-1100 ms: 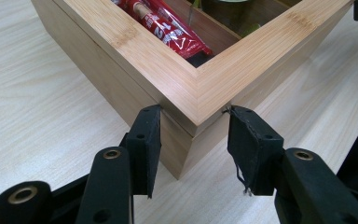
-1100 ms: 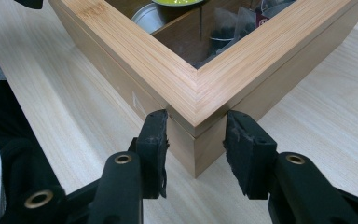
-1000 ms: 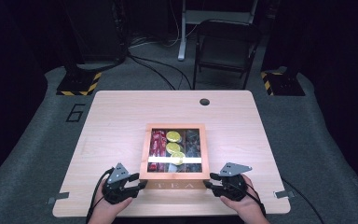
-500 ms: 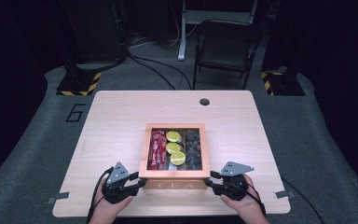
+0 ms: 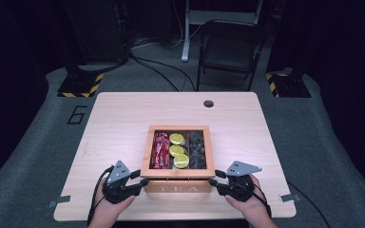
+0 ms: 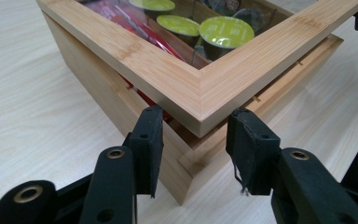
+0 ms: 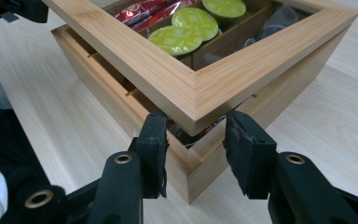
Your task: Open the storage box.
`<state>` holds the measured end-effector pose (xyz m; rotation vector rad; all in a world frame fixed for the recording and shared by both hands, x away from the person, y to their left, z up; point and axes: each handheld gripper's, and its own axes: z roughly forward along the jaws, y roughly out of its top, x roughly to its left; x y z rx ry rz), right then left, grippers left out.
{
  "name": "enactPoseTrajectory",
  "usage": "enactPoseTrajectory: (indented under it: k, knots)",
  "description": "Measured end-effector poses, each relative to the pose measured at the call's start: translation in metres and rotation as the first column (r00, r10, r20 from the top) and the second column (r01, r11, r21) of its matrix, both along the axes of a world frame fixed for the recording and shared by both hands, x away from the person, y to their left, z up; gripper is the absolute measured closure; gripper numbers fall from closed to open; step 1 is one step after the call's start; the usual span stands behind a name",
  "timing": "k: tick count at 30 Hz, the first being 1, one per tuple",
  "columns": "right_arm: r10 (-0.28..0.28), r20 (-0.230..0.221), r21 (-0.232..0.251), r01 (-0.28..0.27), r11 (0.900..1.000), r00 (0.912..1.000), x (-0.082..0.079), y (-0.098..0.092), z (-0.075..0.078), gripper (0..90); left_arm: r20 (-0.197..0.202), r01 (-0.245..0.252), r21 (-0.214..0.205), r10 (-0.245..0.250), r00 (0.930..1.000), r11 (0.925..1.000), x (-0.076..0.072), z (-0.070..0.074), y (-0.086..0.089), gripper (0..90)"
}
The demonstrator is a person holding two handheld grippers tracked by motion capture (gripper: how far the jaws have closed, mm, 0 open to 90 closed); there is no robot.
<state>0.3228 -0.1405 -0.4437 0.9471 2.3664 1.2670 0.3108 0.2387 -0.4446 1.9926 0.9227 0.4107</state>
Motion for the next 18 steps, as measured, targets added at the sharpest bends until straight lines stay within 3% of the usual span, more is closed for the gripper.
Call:
enactPoseTrajectory:
  k: [8,13,18]
  knots:
    - [-0.008,0.030,0.002,0.008,1.0000,0.9995,0.003,0.000,0.019,55.9,-0.004,-0.015,-0.044,0.015,0.9999,0.9989,0.005,0.017,0.004,55.0]
    - [-0.011,0.051,0.009,0.010,0.9999,0.9987,0.006,0.000,0.032,55.9,0.039,-0.023,-0.036,0.024,0.9989,0.9991,0.007,0.031,0.002,55.1]
    - [-0.011,0.055,0.013,0.010,0.9999,0.9984,0.012,0.000,0.044,55.7,0.046,-0.017,-0.043,0.019,0.9988,0.9989,0.012,0.040,0.004,55.1]
